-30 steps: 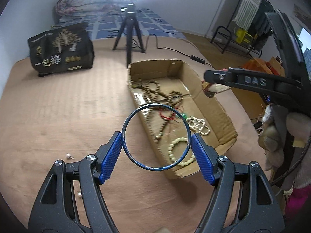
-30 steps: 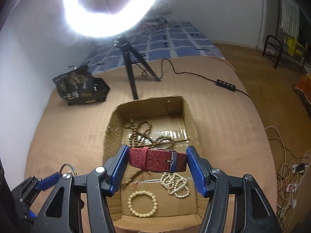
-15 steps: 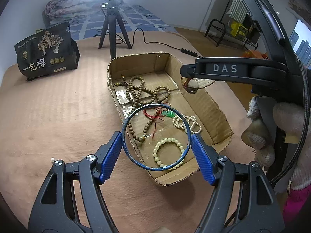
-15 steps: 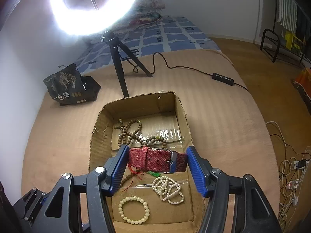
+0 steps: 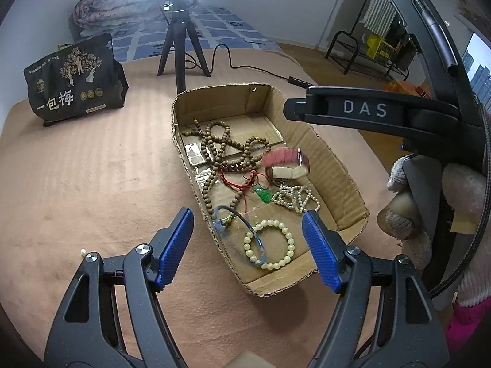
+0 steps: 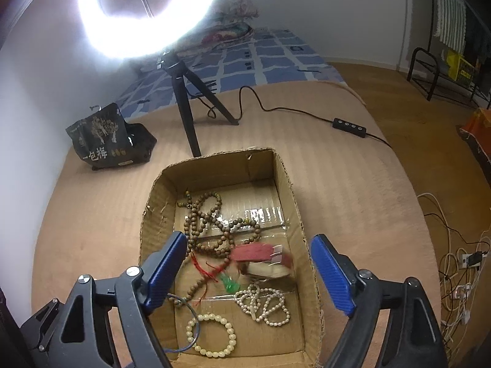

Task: Organize jewelry
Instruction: 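Open the left tool over the box while the right tool releases the watch, then move both tools from the box toward the white pearl earrings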

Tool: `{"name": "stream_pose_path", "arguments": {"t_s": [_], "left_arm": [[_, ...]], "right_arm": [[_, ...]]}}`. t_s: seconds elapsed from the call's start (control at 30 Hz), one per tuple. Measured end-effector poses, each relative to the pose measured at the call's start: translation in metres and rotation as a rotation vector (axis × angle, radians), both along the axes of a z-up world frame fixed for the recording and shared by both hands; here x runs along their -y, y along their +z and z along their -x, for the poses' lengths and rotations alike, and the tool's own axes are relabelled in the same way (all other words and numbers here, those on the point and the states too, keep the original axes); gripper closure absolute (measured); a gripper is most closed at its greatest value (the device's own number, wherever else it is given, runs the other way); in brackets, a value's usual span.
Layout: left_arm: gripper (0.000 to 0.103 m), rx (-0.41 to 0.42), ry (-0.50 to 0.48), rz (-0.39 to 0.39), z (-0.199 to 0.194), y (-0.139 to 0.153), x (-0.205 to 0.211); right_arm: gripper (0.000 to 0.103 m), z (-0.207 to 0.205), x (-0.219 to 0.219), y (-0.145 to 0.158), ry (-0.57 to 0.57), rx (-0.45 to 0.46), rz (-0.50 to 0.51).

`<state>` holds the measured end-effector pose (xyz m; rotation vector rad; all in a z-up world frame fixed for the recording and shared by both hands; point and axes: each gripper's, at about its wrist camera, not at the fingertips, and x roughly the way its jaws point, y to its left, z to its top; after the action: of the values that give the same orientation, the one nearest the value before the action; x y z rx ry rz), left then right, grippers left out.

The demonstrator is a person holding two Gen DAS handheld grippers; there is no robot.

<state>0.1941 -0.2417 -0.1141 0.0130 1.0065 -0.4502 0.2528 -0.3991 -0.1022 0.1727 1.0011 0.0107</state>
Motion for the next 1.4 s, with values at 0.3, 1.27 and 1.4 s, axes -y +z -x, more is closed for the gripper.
{"name": "stream_pose_path", "arguments": {"t_s": [0.3, 1.27, 1.4], "left_arm": [[0.027, 0.001, 0.001, -0.009, 0.001, 0.001, -0.001], [0.027, 0.095, 0.028, -0.022, 0.032, 0.034, -0.066], [0.027, 0.092, 0.033, -0.03, 0.036, 0.032, -0.084]], "right_arm": [[0.014, 0.001, -0.001, 0.004, -0.001, 0.012, 0.005], [0.013, 0.046, -0.035, 0.053, 0.014, 0.119, 0.052], [0.013, 0.059, -0.04, 0.063, 0.006, 0.152, 0.047]]}}
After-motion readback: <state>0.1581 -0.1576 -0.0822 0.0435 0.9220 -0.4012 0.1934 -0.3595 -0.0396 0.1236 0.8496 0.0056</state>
